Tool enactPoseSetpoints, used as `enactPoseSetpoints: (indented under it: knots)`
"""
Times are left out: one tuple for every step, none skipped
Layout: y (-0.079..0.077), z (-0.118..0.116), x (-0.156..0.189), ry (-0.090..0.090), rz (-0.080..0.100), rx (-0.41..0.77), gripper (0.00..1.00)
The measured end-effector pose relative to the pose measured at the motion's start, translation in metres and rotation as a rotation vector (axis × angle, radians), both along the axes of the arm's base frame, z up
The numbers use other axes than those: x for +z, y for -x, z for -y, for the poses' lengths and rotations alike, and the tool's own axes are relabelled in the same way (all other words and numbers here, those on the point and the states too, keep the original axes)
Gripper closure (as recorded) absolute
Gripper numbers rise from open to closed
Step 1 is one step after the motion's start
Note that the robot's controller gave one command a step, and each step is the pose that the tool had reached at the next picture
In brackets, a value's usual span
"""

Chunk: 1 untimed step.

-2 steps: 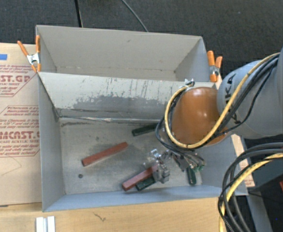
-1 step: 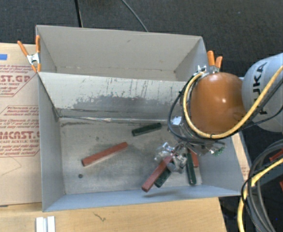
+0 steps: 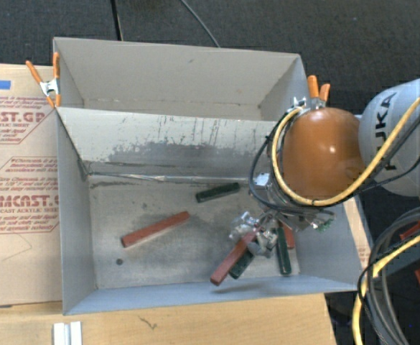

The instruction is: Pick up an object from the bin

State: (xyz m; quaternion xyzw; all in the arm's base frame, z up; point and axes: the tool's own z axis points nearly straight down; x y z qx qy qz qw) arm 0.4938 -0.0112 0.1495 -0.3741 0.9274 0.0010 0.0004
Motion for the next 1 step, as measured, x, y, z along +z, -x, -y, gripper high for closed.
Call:
enactPoseSetpoints:
  knots:
    - [0.0069,0.004,0.0545,0.0,-0.004,-0.002,1.0]
